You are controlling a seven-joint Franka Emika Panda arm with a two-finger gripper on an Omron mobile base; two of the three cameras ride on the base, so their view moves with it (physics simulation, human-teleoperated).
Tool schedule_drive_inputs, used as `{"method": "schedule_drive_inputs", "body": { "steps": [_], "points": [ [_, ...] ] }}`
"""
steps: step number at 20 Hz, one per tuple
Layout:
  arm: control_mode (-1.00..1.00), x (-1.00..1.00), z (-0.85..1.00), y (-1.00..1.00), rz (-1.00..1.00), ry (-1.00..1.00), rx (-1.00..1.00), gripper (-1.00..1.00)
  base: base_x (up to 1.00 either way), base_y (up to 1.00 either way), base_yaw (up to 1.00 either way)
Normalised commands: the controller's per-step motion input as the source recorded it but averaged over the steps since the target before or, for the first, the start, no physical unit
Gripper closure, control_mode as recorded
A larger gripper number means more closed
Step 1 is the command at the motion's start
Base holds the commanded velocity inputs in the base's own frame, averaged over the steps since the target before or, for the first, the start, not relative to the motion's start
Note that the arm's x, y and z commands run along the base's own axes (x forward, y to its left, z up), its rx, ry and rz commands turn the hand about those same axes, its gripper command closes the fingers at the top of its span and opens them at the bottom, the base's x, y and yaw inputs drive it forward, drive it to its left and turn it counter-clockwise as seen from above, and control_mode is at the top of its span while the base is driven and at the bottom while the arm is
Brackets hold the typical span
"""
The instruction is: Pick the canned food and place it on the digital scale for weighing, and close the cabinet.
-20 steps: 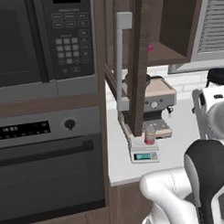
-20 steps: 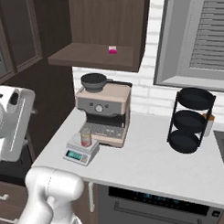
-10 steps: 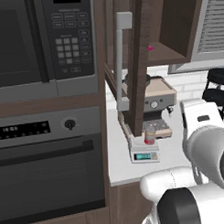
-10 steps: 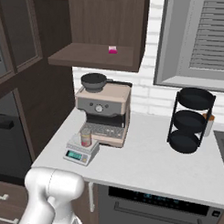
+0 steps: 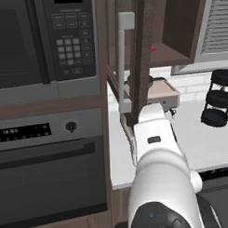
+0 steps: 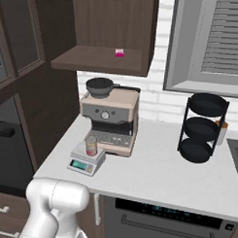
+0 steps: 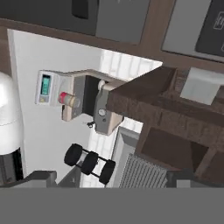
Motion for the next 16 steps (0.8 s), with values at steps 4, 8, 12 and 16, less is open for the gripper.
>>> {"method": "schedule_drive_inputs", "body": {
  "steps": [4,8,12,16],
  "points": [
    [-1.00,0.01,0.01,0.73,-0.06,-0.25,-0.17,-1.00,0.00,0.00,0.00],
    [-1.00,0.42,0.00,0.39,-0.07,-0.14,-0.08,-1.00,0.00,0.00,0.00],
    [-1.00,0.71,0.00,0.09,-0.09,-0.03,0.00,-1.00,0.00,0.00,0.00],
    [-1.00,0.69,-0.12,0.00,-0.15,-0.01,0.00,-1.00,0.00,0.00,0.00]
  ]
}}
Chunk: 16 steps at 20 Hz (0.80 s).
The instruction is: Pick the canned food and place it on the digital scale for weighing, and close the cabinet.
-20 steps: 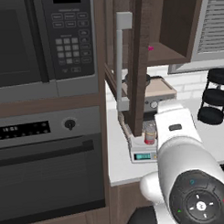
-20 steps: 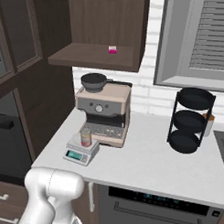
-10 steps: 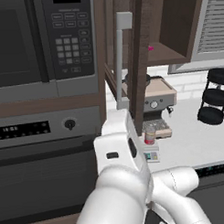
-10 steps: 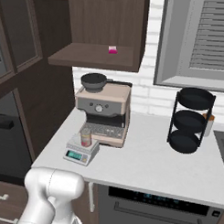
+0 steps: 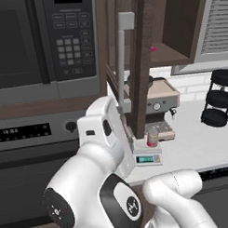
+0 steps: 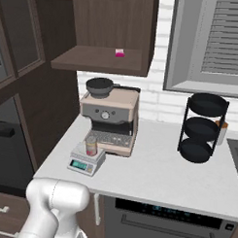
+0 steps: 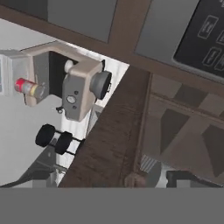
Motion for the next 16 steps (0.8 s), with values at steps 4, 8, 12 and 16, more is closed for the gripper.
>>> {"method": "schedule_drive_inputs", "body": {
  "steps": [4,8,12,16],
  "points": [
    [-1.00,0.34,-0.13,0.24,-0.19,-0.10,-0.01,-1.00,0.00,0.00,0.00],
    [-1.00,0.42,-0.03,0.44,-0.20,-0.12,-0.02,-1.00,0.00,0.00,0.00],
    [-1.00,0.44,0.00,0.31,-0.22,-0.12,-0.02,-1.00,0.00,0.00,0.00],
    [-1.00,0.48,0.06,0.00,-0.24,-0.09,0.00,-1.00,0.00,0.00,0.00]
  ]
}}
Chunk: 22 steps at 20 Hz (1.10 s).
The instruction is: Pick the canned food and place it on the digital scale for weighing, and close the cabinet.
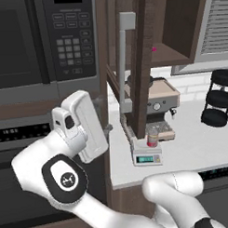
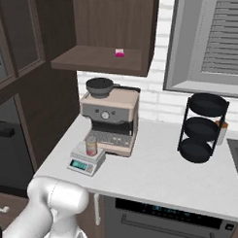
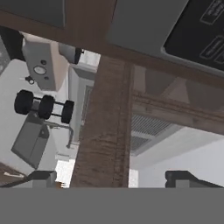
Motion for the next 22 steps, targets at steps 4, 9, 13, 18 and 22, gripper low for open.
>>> {"method": "schedule_drive_inputs", "body": {
  "steps": [4,9,13,18,22],
  "points": [
    [-1.00,0.15,0.29,-0.43,-0.18,-0.03,0.00,-1.00,0.00,0.00,0.00],
    [-1.00,0.00,0.35,-0.87,-0.12,-0.05,0.04,-1.00,0.00,0.00,0.00],
    [-1.00,-0.19,0.23,-1.00,-0.04,-0.10,0.11,-1.00,0.00,0.00,0.00],
    [-1.00,-0.26,0.12,-1.00,0.00,-0.07,0.18,-1.00,0.00,0.00,0.00],
    [-1.00,0.00,0.00,-1.00,0.12,0.00,0.27,-1.00,0.00,0.00,0.00]
  ]
}}
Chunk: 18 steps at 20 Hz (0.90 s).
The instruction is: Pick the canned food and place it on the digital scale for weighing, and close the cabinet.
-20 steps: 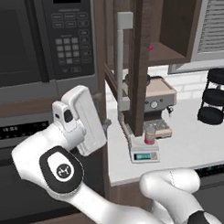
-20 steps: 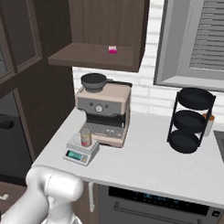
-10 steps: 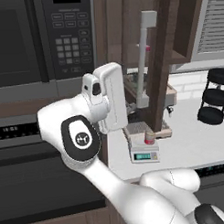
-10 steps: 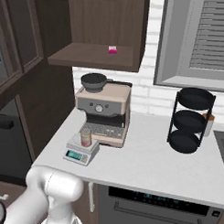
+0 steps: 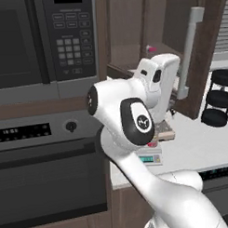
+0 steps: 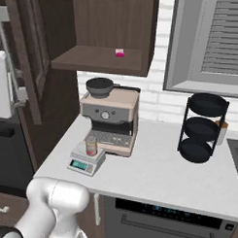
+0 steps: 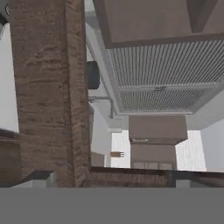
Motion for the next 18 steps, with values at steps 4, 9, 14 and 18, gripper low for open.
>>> {"method": "schedule_drive_inputs", "body": {
  "steps": [4,9,14,18],
  "points": [
    [-1.00,0.11,0.00,-1.00,0.17,0.00,0.32,-1.00,0.00,0.00,0.00],
    [-1.00,0.66,0.00,-1.00,0.25,0.04,0.34,-1.00,0.00,0.00,0.00],
    [-1.00,0.90,0.00,-1.00,0.33,0.09,0.34,-1.00,0.00,0.00,0.00],
    [-1.00,0.91,0.00,-1.00,0.36,0.12,0.32,-1.00,0.00,0.00,0.00]
  ]
}}
